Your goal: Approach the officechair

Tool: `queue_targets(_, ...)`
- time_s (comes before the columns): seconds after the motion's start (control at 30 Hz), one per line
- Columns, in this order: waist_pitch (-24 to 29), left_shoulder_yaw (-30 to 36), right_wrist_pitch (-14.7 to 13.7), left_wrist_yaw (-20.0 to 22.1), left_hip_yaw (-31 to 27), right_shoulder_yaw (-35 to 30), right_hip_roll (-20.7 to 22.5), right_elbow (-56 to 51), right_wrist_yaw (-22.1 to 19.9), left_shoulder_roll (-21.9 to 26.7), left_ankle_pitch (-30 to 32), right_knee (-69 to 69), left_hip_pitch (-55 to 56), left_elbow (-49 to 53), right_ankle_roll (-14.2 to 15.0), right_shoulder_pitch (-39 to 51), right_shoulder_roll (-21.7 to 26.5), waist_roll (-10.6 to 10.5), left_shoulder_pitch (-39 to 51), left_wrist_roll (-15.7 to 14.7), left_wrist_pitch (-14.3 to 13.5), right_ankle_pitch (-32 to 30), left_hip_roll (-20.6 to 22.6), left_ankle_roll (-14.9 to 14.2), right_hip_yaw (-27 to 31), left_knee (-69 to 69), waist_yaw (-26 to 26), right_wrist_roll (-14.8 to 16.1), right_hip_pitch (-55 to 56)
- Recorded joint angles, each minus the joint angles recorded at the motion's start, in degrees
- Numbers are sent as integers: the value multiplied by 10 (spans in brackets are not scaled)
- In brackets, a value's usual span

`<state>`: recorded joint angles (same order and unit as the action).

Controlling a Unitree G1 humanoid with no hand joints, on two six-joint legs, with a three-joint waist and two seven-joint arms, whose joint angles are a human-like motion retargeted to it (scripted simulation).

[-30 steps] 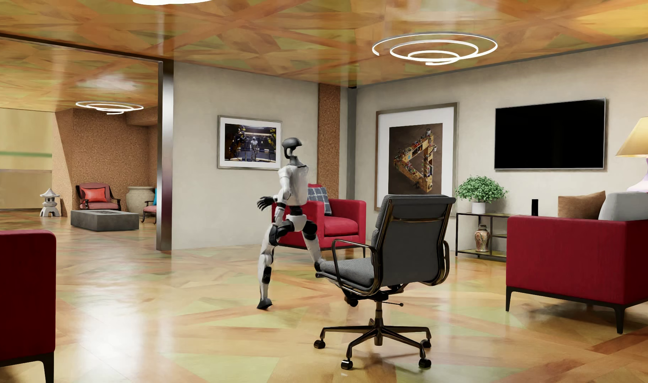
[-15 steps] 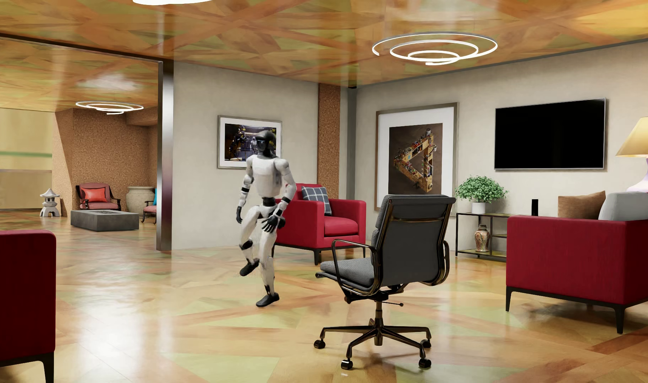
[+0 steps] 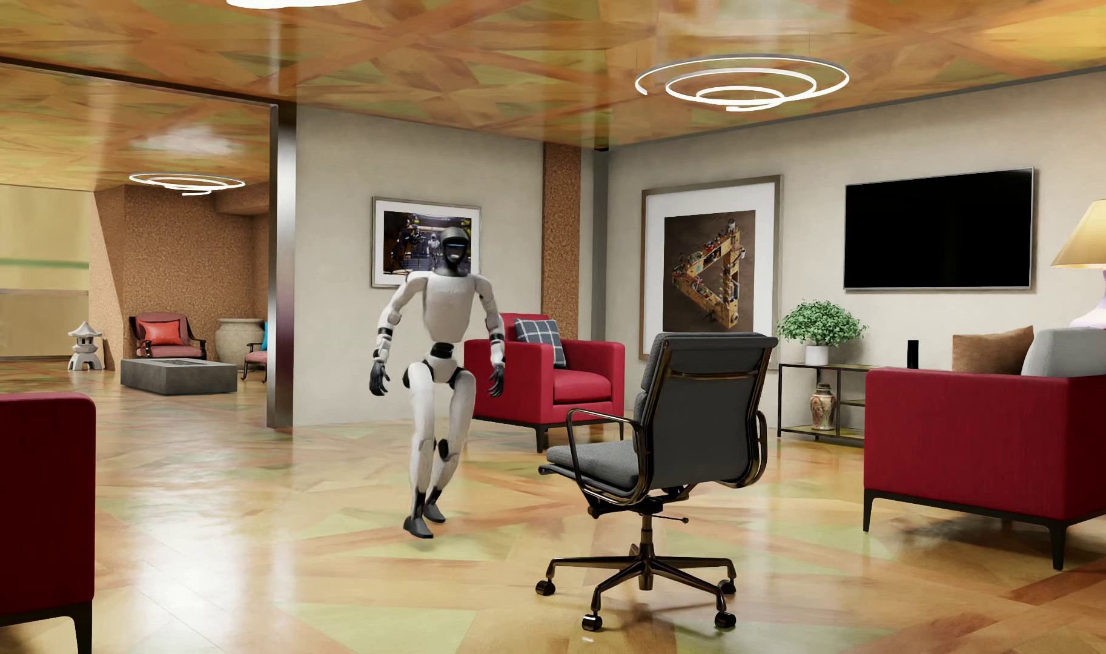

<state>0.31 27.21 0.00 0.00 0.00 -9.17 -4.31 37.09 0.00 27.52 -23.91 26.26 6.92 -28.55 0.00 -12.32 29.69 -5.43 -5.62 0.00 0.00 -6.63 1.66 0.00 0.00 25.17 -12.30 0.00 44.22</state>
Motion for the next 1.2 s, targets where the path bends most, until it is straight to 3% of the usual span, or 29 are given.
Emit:
queue_targets(0.07,6,10,0,0,0,51,-10,-36,0,-1,-26,15,-35,-26,0,37,1,7,-4,0,0,-22,-11,0,0,12,-22,0,2)
queue_targets(0.2,-26,39,0,0,0,55,-32,-29,0,-29,-22,36,-94,-78,0,40,-11,27,-18,0,0,41,-16,0,0,34,-11,0,-81)
queue_targets(0.3,-49,15,0,0,0,-31,0,70,0,-64,70,45,-96,-114,0,29,-25,3,-65,0,0,-8,-29,0,0,113,74,0,-129)
queue_targets(0.4,-58,21,0,0,0,-103,13,178,0,-87,208,31,0,-169,0,26,-37,-23,-110,0,0,42,-25,0,0,316,117,0,-206)
queue_targets(0.47,-39,54,0,0,0,-117,14,177,0,-74,214,28,76,-180,0,9,-41,-32,-113,0,0,89,-30,0,0,459,118,0,-265)
queue_targets(0.53,-23,57,0,0,0,-126,14,162,0,-63,215,25,134,-190,0,-8,-46,-30,-118,0,0,126,-40,0,0,516,126,0,-315)
queue_targets(0.6,-16,27,0,0,0,-131,8,154,0,-55,253,25,181,-199,0,-20,-54,-18,-128,0,0,156,-48,0,0,468,136,0,-353)
queue_targets(0.67,-12,-6,0,0,0,-147,2,147,0,-46,303,22,202,-189,0,-31,-60,0,-136,0,0,189,-47,0,0,315,147,0,-393)
queue_targets(0.7,-10,-12,0,0,0,-158,1,144,0,-42,300,19,203,-183,0,-34,-59,8,-135,0,0,207,-43,0,0,229,152,0,-413)
queue_targets(0.77,-11,-17,0,0,0,-177,4,140,0,-40,256,15,199,-173,0,-37,-53,18,-131,0,0,240,-40,0,0,71,165,0,-445)
queue_targets(0.8,-13,-17,0,0,0,-184,9,140,0,-41,205,16,195,-169,0,-37,-49,20,-128,0,0,256,-45,0,0,-8,173,0,-455)
queue_targets(0.87,-12,-13,0,0,0,-176,13,148,0,-49,114,27,187,-163,0,-35,-41,22,-132,0,0,290,-66,0,0,-14,180,0,-482)
queue_targets(0.9,-10,-8,0,0,0,-165,14,153,0,-53,129,35,190,-160,0,-34,-38,24,-137,0,0,306,-71,0,0,-14,180,0,-497)
queue_targets(0.97,-11,9,0,0,0,-129,9,160,0,-61,266,55,207,-157,0,-33,-36,30,-146,0,0,316,-76,0,0,10,179,0,-517)
queue_targets(1.0,-11,20,0,0,0,-109,1,163,0,-64,327,69,217,-162,0,-31,-38,37,-147,0,0,296,-77,0,0,37,176,0,-519)
queue_targets(1.07,-2,49,0,0,0,-70,-28,166,0,-66,358,122,218,-191,0,-27,-51,62,-141,0,0,183,-67,0,0,93,163,0,-511)
queue_targets(1.13,-6,65,0,0,0,-76,-68,149,0,-53,320,263,192,-207,0,-20,-58,83,-128,0,0,2,-52,0,0,90,152,0,-410)
queue_targets(1.17,-9,66,0,0,0,-86,-84,130,0,-43,302,340,181,-205,0,-15,-59,92,-121,0,0,-47,-46,0,0,84,147,0,-348)
queue_targets(1.2,-9,64,0,0,0,-98,-98,106,0,-30,284,419,171,-198,0,-9,-59,102,-113,0,0,-57,-40,0,0,79,140,0,-285)
